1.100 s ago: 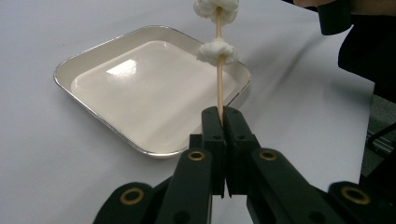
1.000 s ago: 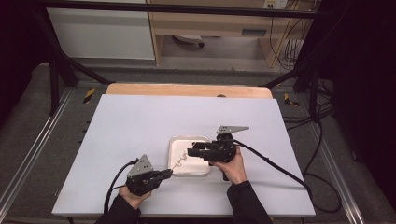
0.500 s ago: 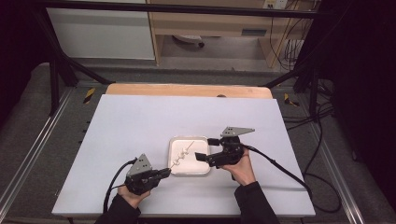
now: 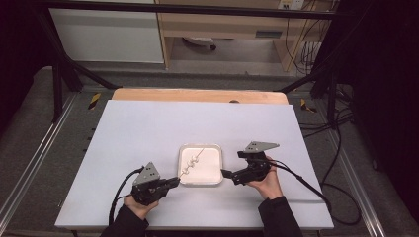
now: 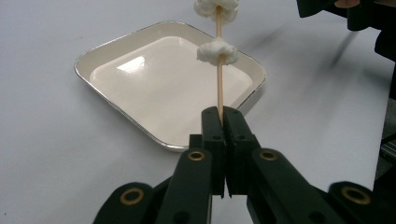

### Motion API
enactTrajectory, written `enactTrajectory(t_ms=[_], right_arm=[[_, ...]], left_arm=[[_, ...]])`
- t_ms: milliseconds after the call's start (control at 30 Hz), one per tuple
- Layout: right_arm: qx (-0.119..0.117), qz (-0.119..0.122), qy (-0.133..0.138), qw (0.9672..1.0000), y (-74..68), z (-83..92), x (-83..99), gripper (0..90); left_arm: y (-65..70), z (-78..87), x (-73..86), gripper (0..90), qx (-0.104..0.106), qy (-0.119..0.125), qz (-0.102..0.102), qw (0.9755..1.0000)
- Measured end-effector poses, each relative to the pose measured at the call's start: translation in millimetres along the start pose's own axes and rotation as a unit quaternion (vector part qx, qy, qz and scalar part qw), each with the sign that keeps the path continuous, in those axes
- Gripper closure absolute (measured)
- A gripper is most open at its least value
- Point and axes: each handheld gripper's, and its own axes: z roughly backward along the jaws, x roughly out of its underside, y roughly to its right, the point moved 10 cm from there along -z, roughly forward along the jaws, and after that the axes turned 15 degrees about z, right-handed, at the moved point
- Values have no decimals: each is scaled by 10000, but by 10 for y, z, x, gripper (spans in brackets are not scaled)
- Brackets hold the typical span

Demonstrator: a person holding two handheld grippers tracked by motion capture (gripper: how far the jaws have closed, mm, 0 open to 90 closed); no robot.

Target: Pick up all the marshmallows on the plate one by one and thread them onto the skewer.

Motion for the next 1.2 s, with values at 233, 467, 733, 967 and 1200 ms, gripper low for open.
enactTrajectory(t_ms=[233,467,733,967,1200], right_arm=[[322,80,-304,9990,107,98,272,6],[438,197,-368,9982,155,213,459,5],[605,170,-491,9968,240,346,645,5],[694,141,-565,9959,289,424,778,5],[738,104,-546,9957,307,465,839,5]], left_arm=[[-12,5,-8,886,-34,-28,31,10000],[-8,-7,-29,885,-69,-54,42,10000],[-21,-39,-84,885,-143,-106,73,9998],[-51,-77,-146,885,-229,-154,112,9996],[-74,-152,-213,885,-302,-270,149,9991]])
